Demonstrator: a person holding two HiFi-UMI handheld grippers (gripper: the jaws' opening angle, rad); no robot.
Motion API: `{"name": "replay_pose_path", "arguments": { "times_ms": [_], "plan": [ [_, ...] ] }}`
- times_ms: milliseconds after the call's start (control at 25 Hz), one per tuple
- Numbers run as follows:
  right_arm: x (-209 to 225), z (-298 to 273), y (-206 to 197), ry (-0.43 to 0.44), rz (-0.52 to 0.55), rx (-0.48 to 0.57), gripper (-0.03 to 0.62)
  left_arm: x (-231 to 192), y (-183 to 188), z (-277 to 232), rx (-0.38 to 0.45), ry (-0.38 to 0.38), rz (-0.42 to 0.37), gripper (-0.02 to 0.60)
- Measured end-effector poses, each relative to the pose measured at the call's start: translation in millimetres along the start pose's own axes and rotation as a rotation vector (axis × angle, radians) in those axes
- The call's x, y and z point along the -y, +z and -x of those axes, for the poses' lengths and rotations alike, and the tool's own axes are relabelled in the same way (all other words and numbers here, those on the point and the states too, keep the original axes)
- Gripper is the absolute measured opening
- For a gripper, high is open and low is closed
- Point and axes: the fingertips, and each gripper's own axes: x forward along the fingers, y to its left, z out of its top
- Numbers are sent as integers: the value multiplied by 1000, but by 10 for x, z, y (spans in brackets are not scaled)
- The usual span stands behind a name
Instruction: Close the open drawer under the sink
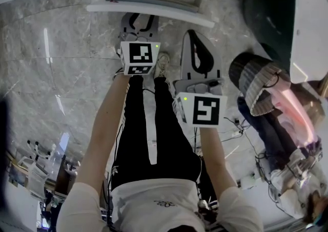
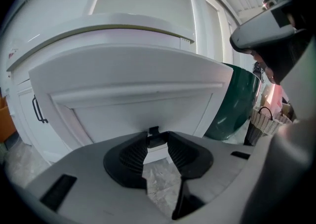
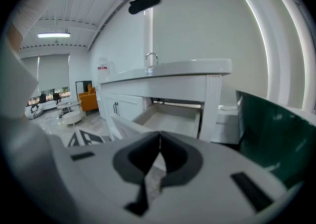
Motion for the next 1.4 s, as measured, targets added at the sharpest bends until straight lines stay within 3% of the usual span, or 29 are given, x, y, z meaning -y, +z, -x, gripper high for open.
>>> {"name": "replay_pose_path", "arguments": {
  "times_ms": [280, 560, 960, 1400],
  "plan": [
    [29, 3, 12, -14, -6, 8, 29, -12, 29, 25, -28, -8, -29, 140],
    [27, 17, 48, -10, -9, 8, 29, -12, 275, 160, 13, -14, 0, 138],
    [106, 10, -16, -19, -14, 0, 29, -9, 339, 190, 14, -21, 2, 138],
    [203, -52, -109, -32, -30, -23, 29, -44, 408, 130, 4, -38, -32, 138]
  ]
}}
